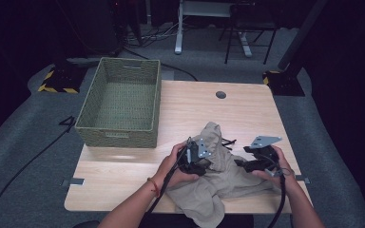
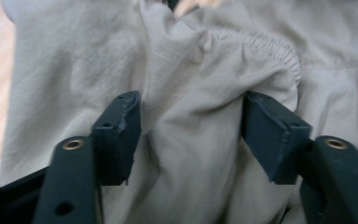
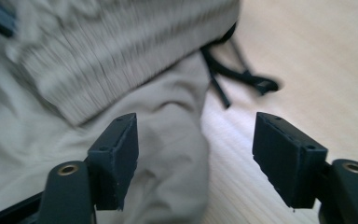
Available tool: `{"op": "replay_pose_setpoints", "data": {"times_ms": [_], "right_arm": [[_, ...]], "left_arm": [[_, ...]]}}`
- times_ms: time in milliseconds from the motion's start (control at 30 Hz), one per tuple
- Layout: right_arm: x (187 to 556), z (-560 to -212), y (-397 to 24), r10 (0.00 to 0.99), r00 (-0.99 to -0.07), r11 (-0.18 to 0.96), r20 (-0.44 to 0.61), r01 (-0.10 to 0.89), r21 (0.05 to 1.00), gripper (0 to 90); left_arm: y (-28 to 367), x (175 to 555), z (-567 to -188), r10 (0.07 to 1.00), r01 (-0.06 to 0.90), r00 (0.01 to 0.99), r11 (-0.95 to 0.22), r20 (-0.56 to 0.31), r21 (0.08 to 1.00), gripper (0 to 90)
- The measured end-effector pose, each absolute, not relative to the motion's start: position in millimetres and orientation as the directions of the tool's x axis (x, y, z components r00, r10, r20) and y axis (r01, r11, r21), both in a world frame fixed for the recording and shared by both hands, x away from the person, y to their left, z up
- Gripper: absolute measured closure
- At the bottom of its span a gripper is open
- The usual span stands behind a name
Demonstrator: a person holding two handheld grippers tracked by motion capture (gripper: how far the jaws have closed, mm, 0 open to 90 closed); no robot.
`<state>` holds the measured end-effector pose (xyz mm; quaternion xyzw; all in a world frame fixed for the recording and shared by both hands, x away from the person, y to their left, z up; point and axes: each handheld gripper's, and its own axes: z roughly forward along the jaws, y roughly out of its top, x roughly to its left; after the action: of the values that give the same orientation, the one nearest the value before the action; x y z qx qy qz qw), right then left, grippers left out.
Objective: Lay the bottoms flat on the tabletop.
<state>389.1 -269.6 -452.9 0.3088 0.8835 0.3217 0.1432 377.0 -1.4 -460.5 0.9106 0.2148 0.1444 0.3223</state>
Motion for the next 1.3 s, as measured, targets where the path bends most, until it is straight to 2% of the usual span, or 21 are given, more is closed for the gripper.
{"op": "replay_pose_setpoints", "data": {"times_ms": [67,167,200,300,333,467,533,633,733,800,1033,1100,1133,1167,1200,1300], "right_arm": [[392.6,-465.5,-262.0,0.622,-0.782,0.632,-0.041,0.471,0.615,29.5],[390.2,-480.4,-254.0,0.594,-0.804,0.659,-0.024,0.470,0.587,33.9],[390.2,-480.4,-254.0,0.594,-0.804,0.659,-0.024,0.470,0.587,33.9],[387.7,-481.0,-253.9,0.571,-0.821,0.662,-0.003,0.458,0.594,48.5],[387.6,-481.0,-254.5,0.562,-0.827,0.660,0.011,0.456,0.597,54.0],[388.9,-481.3,-258.9,0.561,-0.827,0.639,0.035,0.459,0.617,78.3],[388.9,-478.6,-262.6,0.591,-0.807,0.628,0.003,0.462,0.626,83.3],[388.4,-464.7,-275.9,0.668,-0.743,0.561,-0.043,0.465,0.685,85.0],[386.6,-449.1,-287.8,0.715,-0.696,0.507,-0.065,0.452,0.734,85.5],[383.8,-438.1,-295.9,0.744,-0.661,0.484,-0.099,0.430,0.762,85.8],[371.8,-421.5,-312.9,0.779,-0.612,0.448,-0.136,0.390,0.805,85.8],[362.7,-422.1,-305.9,0.750,-0.640,0.491,-0.167,0.368,0.790,85.8],[362.7,-422.1,-305.9,0.750,-0.640,0.491,-0.167,0.368,0.790,85.8],[359.9,-422.9,-302.7,0.737,-0.652,0.507,-0.178,0.359,0.783,85.8],[356.2,-424.3,-298.3,0.718,-0.670,0.526,-0.190,0.344,0.778,85.6],[345.1,-429.1,-285.4,0.656,-0.731,0.572,-0.187,0.321,0.755,84.6]], "left_arm": [[-2.7,379.8,-467.1,0.478,0.299,0.867,-0.721,0.137,0.625,46.8],[-2.7,385.2,-474.9,0.466,0.310,0.875,-0.748,0.131,0.587,61.4],[-2.5,386.0,-475.4,0.464,0.309,0.876,-0.748,0.130,0.587,61.4],[-2.4,388.4,-474.9,0.444,0.303,0.890,-0.752,0.109,0.585,79.3],[-2.0,389.6,-473.8,0.438,0.307,0.894,-0.754,0.097,0.581,82.4],[5.0,391.0,-458.6,0.445,0.284,0.889,-0.721,0.109,0.632,85.9],[12.9,390.9,-444.1,0.458,0.273,0.882,-0.690,0.113,0.670,86.1],[32.8,389.5,-413.7,0.523,0.251,0.840,-0.613,0.147,0.749,86.3],[45.7,391.4,-399.6,0.558,0.251,0.817,-0.571,0.144,0.782,86.3],[65.9,396.8,-386.8,0.607,0.284,0.790,-0.490,0.089,0.824,86.3],[85.9,397.3,-393.6,0.653,0.349,0.757,-0.455,0.040,0.819,83.7],[89.3,396.8,-399.7,0.677,0.375,0.735,-0.455,0.040,0.807,71.1],[90.7,396.8,-400.7,0.688,0.381,0.724,-0.457,0.048,0.804,71.1],[92.7,396.3,-401.8,0.702,0.388,0.711,-0.448,0.048,0.805,64.2],[93.8,394.2,-403.2,0.695,0.389,0.719,-0.435,0.028,0.812,55.7],[92.1,380.4,-406.0,0.641,0.329,0.766,-0.452,0.046,0.829,41.2]]}}
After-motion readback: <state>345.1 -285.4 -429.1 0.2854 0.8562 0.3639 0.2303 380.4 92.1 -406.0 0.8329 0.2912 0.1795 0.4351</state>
